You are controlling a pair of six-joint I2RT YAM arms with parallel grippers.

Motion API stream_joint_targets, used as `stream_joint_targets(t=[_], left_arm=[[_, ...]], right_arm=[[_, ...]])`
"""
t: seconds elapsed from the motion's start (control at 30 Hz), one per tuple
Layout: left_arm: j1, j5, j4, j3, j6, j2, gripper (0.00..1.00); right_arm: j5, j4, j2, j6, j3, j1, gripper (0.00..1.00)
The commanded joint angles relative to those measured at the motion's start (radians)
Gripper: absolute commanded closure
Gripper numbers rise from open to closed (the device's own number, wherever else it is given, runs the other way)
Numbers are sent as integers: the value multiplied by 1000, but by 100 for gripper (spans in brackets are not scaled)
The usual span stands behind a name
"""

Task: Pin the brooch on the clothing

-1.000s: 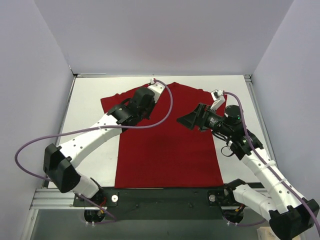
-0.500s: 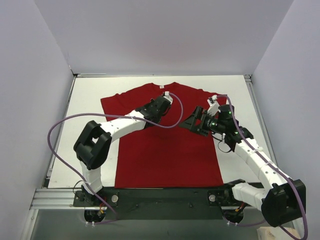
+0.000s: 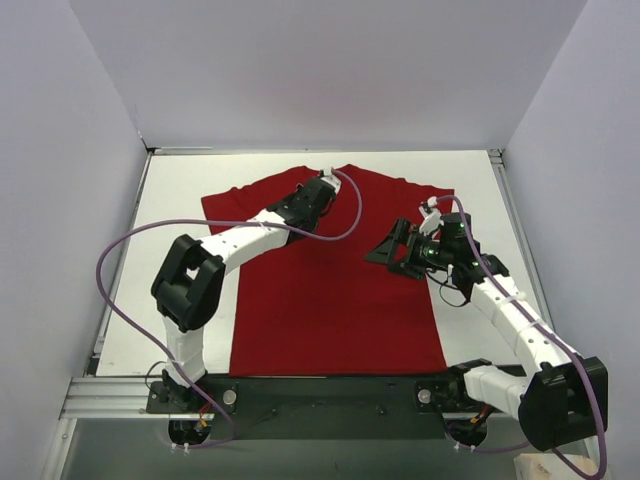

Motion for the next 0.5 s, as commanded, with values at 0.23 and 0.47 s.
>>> stream_joint_targets(t=[0.23, 0.47], left_arm=[[27, -146, -171, 339, -117, 248, 100], [63, -211, -343, 534, -226, 401, 100]], right_arm=[[-25, -75, 76, -58, 48, -64, 0], [-27, -117, 99, -99, 56, -110, 0]])
